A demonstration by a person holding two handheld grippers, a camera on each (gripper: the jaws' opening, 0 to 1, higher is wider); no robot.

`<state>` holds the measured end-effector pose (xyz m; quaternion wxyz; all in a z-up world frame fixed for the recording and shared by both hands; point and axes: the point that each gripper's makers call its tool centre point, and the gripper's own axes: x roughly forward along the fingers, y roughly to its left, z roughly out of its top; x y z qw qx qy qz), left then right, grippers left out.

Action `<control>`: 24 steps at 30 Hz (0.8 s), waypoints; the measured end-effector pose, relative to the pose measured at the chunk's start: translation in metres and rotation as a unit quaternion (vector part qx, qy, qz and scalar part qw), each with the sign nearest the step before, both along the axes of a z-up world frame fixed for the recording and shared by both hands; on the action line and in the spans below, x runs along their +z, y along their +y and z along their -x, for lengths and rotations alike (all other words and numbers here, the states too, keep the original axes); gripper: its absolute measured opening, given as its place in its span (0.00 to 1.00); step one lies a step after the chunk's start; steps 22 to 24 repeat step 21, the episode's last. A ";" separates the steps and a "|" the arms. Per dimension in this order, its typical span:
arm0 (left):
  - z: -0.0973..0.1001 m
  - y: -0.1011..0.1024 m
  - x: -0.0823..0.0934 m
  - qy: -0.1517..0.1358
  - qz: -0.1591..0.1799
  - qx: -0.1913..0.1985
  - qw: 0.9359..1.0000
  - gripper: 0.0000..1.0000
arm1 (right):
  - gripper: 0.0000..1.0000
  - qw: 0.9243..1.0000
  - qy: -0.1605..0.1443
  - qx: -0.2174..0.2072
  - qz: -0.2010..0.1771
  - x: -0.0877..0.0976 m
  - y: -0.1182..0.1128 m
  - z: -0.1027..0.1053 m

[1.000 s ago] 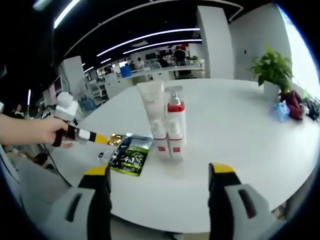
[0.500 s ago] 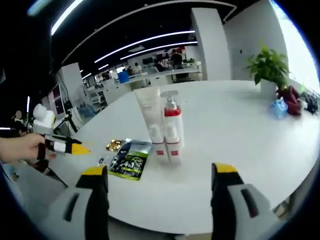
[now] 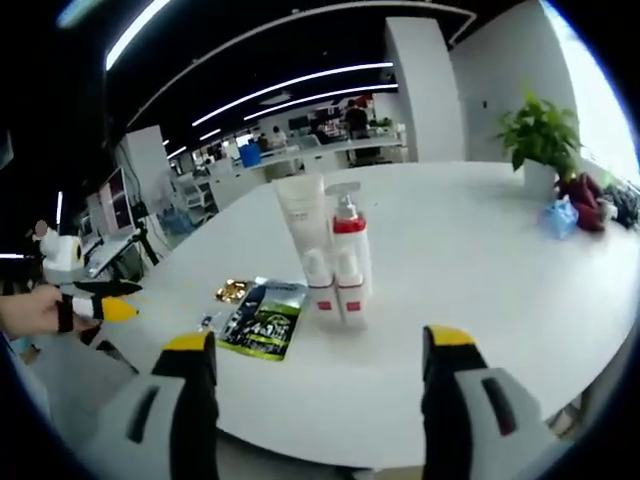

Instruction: Arrange the skincare products in the storage area until every visible bottle or jar stands upright without overlapping.

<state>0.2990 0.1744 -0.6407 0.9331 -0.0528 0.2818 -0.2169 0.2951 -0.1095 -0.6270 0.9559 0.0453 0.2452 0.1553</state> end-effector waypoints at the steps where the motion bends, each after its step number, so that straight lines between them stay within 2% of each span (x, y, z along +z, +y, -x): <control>1: 0.002 0.001 -0.001 -0.001 -0.005 -0.002 1.000 0.97 | 0.85 1.000 0.001 0.000 0.002 0.000 0.000 0.000; 3: 0.005 0.002 -0.004 0.001 -0.012 -0.006 1.000 0.97 | 0.86 1.000 0.002 -0.001 0.005 -0.002 -0.001 0.000; 7: 0.006 0.004 -0.007 0.005 -0.002 -0.003 1.000 0.97 | 0.86 1.000 0.007 -0.002 0.004 -0.003 -0.001 0.000; 10: 0.002 0.005 -0.002 -0.007 0.009 0.007 1.000 0.97 | 0.86 1.000 0.009 -0.001 0.005 -0.004 -0.001 0.000; 24: 0.004 0.004 -0.007 0.003 0.005 0.002 1.000 0.97 | 0.86 1.000 0.012 0.000 0.006 -0.005 0.000 0.000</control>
